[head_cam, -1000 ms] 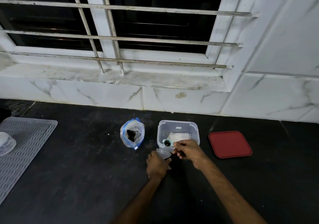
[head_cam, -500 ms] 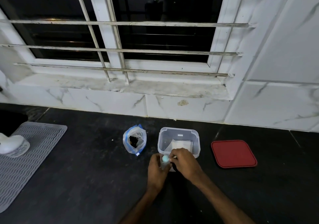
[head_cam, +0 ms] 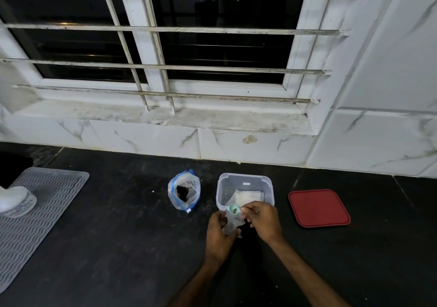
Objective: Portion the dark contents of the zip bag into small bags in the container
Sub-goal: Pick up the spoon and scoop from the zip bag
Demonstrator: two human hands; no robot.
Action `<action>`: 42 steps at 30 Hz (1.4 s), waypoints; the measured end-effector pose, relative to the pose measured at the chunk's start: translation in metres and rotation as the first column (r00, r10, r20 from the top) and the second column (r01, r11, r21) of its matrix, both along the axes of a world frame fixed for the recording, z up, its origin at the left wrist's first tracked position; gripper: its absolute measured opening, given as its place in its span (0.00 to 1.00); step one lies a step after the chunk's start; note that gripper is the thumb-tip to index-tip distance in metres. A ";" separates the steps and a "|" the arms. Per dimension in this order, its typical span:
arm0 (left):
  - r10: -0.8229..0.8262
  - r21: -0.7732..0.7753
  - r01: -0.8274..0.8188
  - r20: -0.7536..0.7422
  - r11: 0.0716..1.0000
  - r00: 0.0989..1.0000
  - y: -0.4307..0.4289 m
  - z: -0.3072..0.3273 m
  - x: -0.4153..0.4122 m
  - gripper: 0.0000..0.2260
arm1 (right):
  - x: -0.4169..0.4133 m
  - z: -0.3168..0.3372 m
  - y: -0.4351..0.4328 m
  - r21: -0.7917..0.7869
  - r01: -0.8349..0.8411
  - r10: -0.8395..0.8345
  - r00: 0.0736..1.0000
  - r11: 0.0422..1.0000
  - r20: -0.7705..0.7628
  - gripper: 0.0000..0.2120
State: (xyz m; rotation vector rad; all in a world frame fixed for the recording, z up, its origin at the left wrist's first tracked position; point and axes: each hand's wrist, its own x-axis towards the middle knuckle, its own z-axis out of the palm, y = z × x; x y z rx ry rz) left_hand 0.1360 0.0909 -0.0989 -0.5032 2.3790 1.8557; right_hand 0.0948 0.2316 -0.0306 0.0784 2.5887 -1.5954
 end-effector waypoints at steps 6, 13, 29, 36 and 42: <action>-0.086 0.087 0.084 0.021 0.993 0.996 -0.033 0.001 0.010 0.41 | -0.008 0.008 -0.015 -0.302 0.143 -0.092 0.980 0.943 0.178 0.06; 0.055 0.067 -0.053 -0.022 0.996 0.998 -0.088 0.006 0.006 0.26 | -0.018 0.023 -0.035 -0.461 0.205 -0.012 0.922 0.864 0.387 0.05; 0.228 -0.175 -0.200 0.158 0.964 0.961 -0.160 -0.017 -0.093 0.22 | -0.087 -0.045 -0.176 0.530 -0.130 0.107 0.991 0.838 0.075 0.10; 0.349 -0.076 -0.343 0.115 0.936 0.930 -0.165 -0.031 -0.101 0.07 | -0.096 -0.062 -0.186 0.520 -0.157 0.130 0.988 0.840 0.088 0.10; 0.293 0.022 -0.293 0.016 0.956 0.956 -0.154 -0.017 -0.105 0.05 | -0.099 -0.069 -0.191 0.345 -0.064 0.015 0.990 0.936 0.143 0.09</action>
